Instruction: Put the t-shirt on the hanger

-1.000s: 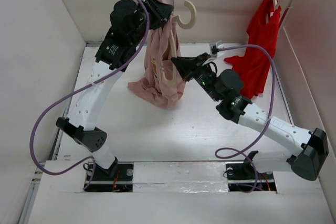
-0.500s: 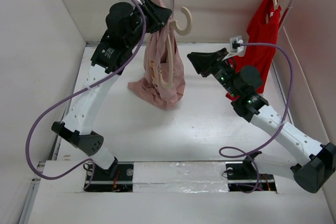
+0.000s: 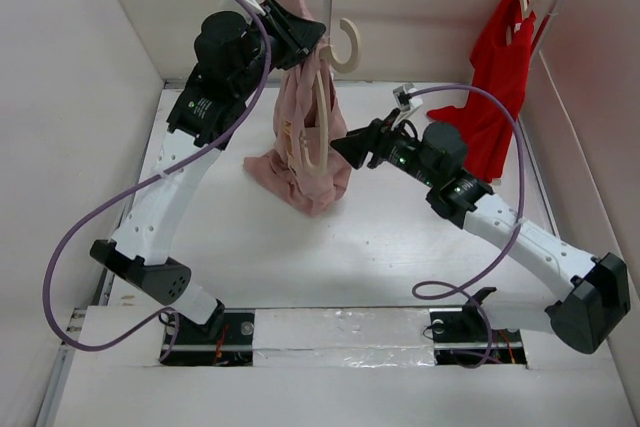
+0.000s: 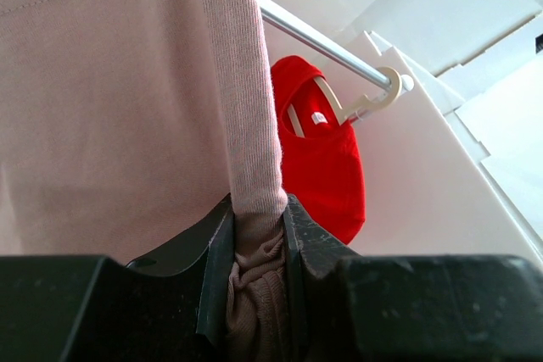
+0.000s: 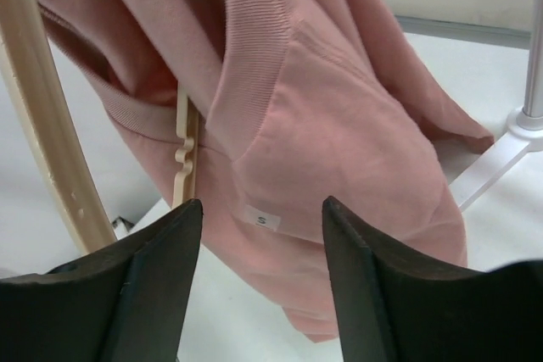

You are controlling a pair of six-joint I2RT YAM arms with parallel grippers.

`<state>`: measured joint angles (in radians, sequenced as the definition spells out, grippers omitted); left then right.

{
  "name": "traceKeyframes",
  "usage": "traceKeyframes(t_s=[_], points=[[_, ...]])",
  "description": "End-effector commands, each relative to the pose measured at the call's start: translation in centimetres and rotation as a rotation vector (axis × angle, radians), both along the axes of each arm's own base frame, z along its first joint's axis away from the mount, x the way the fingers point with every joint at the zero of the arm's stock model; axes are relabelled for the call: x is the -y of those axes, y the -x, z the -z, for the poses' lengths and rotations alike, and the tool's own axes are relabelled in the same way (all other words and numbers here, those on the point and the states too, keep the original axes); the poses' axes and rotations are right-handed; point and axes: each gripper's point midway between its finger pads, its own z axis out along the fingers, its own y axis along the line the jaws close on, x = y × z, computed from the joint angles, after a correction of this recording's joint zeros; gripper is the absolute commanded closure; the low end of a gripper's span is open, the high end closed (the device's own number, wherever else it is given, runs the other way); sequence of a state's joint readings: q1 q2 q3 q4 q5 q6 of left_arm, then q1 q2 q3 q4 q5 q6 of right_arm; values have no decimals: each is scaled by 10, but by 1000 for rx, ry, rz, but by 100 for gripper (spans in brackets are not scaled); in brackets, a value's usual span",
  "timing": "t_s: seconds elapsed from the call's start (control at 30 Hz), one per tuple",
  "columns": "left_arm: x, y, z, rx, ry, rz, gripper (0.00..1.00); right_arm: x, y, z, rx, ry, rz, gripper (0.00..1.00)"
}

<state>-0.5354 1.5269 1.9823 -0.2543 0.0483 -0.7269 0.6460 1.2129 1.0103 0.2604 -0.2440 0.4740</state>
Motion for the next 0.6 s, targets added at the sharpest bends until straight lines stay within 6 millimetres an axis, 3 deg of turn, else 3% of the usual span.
traceKeyframes(t_s=[0.0, 0.1, 0.17, 0.2, 0.4, 0.57], points=[[-8, 25, -55, 140, 116, 38, 100, -8, 0, 1, 22, 7, -15, 34], [-7, 28, -55, 139, 120, 51, 100, -13, -10, -1, 59, 18, -12, 32], [-8, 31, -55, 137, 123, 57, 100, -3, -24, -7, 93, 15, 13, 30], [-8, 33, -55, 136, 125, 62, 100, -6, -19, -15, 139, 0, -65, 27], [-15, 49, -55, 125, 118, 71, 100, 9, -16, 2, 113, 89, -405, 21], [-25, 61, -48, 107, 105, 57, 100, 19, -11, 19, 96, 75, -488, 14]])
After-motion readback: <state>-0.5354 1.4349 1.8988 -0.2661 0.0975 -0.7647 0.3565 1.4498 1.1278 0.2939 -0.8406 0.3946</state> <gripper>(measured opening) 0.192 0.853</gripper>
